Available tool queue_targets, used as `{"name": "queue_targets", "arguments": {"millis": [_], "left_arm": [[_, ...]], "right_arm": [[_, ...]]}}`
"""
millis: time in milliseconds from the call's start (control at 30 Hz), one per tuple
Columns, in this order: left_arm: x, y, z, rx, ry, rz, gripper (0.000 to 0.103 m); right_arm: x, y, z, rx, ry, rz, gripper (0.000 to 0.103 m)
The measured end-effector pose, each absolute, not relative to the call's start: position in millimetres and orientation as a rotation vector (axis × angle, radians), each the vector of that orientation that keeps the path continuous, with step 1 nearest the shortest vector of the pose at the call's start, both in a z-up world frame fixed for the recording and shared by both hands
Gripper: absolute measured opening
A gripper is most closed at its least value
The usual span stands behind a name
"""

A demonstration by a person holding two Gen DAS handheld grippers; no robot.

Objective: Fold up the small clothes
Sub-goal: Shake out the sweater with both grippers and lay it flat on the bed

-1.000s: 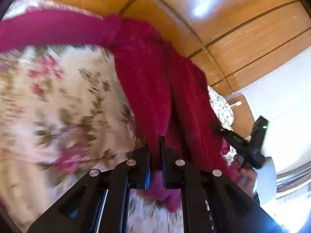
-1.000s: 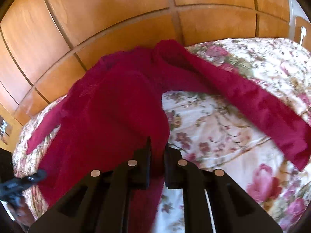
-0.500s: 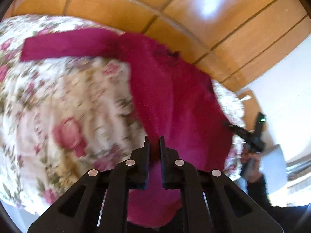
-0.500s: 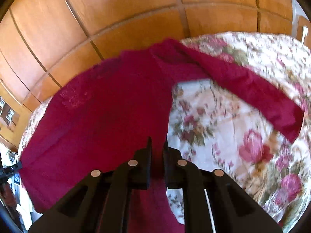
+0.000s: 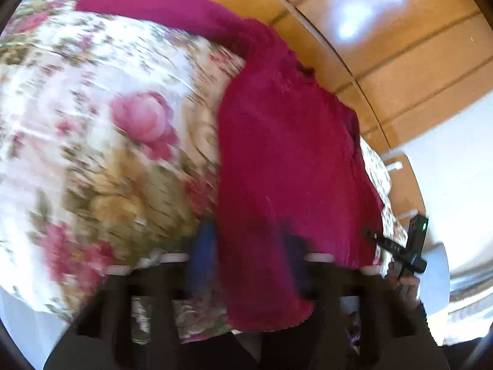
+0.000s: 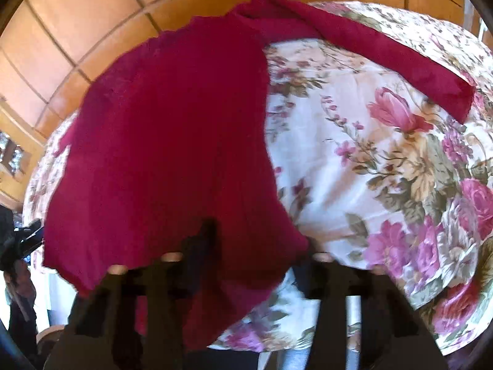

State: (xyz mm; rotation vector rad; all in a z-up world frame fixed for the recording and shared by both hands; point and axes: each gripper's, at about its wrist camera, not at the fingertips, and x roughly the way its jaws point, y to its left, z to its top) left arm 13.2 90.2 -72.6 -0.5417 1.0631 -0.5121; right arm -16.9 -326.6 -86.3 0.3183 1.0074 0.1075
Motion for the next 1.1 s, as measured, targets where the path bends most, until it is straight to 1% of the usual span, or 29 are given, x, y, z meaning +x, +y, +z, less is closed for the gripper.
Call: {"name": "queue_targets", "arguments": {"millis": [67, 133, 200, 267, 333, 400, 433, 467, 500, 533, 567, 600, 633, 733, 800, 933, 1033, 1100], "left_arm": [[11.3, 83.4, -62.6, -0.512, 1.025, -0.522, 0.009], [10.5, 82.1, -44.4, -0.509, 0.980, -0.553, 0.009], [5.9, 84.2, -16.6, -0.493, 0.943, -0.580, 0.008], [-7.3, 85.2, 12.5, -0.410, 0.910, -0.590, 0.008], [-17.2, 79.5, 24.9, -0.313, 0.917, -0.581, 0.008], [-22.9, 76.9, 14.2, -0.268, 0.973, -0.563, 0.010], [-22.3, 77.1, 4.1, -0.261, 1.013, -0.547, 0.010], [-22.3, 82.2, -9.9, -0.274, 1.050, -0.517, 0.013], [-22.2, 88.6, -20.3, -0.283, 1.063, -0.466, 0.013], [-24.6, 95.6, -27.3, -0.282, 1.067, -0.419, 0.013], [-23.2, 102.8, -33.6, -0.297, 1.070, -0.380, 0.014], [-22.5, 109.0, -37.6, -0.334, 1.071, -0.379, 0.014], [-23.4, 113.5, -40.1, -0.372, 1.074, -0.390, 0.014], [-23.7, 113.7, -47.6, -0.418, 1.070, -0.430, 0.014], [-22.3, 100.0, -54.5, -0.411, 1.079, -0.467, 0.014], [-14.9, 69.8, -71.9, -0.269, 1.122, -0.399, 0.014], [-16.2, 68.6, -60.6, -0.227, 1.070, -0.376, 0.014], [-11.6, 81.0, -49.2, -0.236, 1.018, -0.330, 0.014]], "right_arm": [[-20.9, -322.1, -76.8, 0.316, 0.991, 0.122, 0.011], [-25.2, -318.7, -59.0, 0.299, 0.955, 0.144, 0.011], [-36.7, -320.0, -29.7, 0.297, 0.889, 0.170, 0.011], [-48.0, -323.0, -8.8, 0.280, 0.844, 0.179, 0.011], [-57.0, -325.9, -3.8, 0.237, 0.861, 0.157, 0.011], [-58.4, -325.6, -16.6, 0.197, 0.922, 0.119, 0.012], [-58.1, -325.7, -27.0, 0.171, 0.966, 0.097, 0.014], [-57.9, -326.7, -40.6, 0.142, 1.019, 0.059, 0.027], [-60.0, -329.0, -49.9, 0.123, 1.042, 0.011, 0.040], [-61.1, -332.7, -56.7, 0.114, 1.055, -0.032, 0.042], [-62.9, -337.2, -59.5, 0.122, 1.055, -0.053, 0.048], [-64.5, -341.3, -60.0, 0.136, 1.052, -0.068, 0.058], [-65.9, -345.7, -57.1, 0.149, 1.036, -0.096, 0.061], [-65.9, -343.8, -40.1, 0.153, 0.974, -0.105, 0.062], [-57.2, -332.9, -29.5, 0.169, 0.924, -0.070, 0.067], [-19.7, -280.8, -25.9, 0.144, 0.871, 0.022, 0.071], [9.7, -240.1, -27.4, 0.081, 0.838, 0.069, 0.071], [30.8, -217.1, -27.8, 0.081, 0.816, 0.119, 0.071]]}}
